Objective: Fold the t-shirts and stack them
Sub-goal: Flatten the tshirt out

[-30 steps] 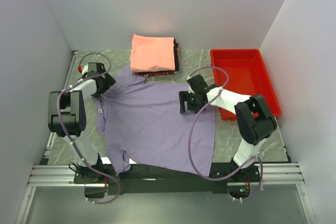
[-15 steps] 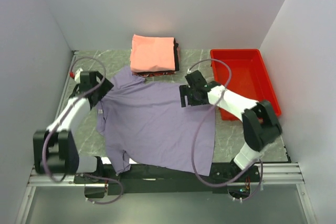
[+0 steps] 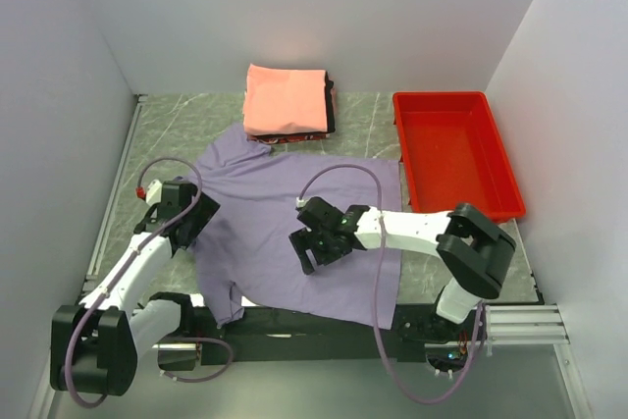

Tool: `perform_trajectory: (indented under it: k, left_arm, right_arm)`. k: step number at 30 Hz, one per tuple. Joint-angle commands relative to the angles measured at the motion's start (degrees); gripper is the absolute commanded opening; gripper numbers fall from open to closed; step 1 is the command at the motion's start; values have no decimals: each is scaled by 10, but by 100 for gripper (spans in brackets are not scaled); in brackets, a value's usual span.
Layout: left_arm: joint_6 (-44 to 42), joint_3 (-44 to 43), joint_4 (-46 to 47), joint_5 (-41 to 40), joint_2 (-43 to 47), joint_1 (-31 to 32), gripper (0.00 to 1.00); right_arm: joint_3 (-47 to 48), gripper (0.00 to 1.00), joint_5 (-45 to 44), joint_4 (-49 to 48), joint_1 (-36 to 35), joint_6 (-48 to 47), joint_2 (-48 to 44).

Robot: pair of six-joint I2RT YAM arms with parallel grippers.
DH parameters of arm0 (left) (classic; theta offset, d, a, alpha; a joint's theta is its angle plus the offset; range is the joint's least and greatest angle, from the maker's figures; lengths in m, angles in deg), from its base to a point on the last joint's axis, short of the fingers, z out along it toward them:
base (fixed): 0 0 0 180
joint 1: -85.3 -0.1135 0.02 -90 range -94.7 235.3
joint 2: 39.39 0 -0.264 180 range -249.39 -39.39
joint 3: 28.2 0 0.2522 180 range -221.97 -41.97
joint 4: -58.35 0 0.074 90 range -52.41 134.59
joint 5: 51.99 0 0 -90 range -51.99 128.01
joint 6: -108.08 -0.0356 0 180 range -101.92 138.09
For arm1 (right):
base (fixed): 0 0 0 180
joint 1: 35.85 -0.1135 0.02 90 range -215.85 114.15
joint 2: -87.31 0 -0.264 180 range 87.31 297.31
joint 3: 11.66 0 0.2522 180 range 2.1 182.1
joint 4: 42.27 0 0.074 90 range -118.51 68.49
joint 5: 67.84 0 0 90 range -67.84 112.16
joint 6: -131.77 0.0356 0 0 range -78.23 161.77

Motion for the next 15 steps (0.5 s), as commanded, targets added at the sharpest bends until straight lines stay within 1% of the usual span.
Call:
perform_trajectory:
  k: [1, 6, 8, 13, 15]
  left_arm:
    - [13, 5, 14, -20, 0, -1, 99]
    - [16, -3, 31, -18, -57, -1, 99]
    - [16, -9, 36, -10, -89, -1, 99]
    - [8, -17, 62, 5, -127, -1, 99]
    - [4, -21, 61, 5, -133, -1, 99]
  right_arm:
    - [5, 87, -9, -23, 13, 24, 20]
    - [-29, 87, 29, -62, 74, 19, 28]
    - [-35, 87, 40, -67, 112, 11, 40]
    - [-40, 87, 36, -65, 199, 2, 54]
    - [-32, 87, 23, -54, 220, -3, 54]
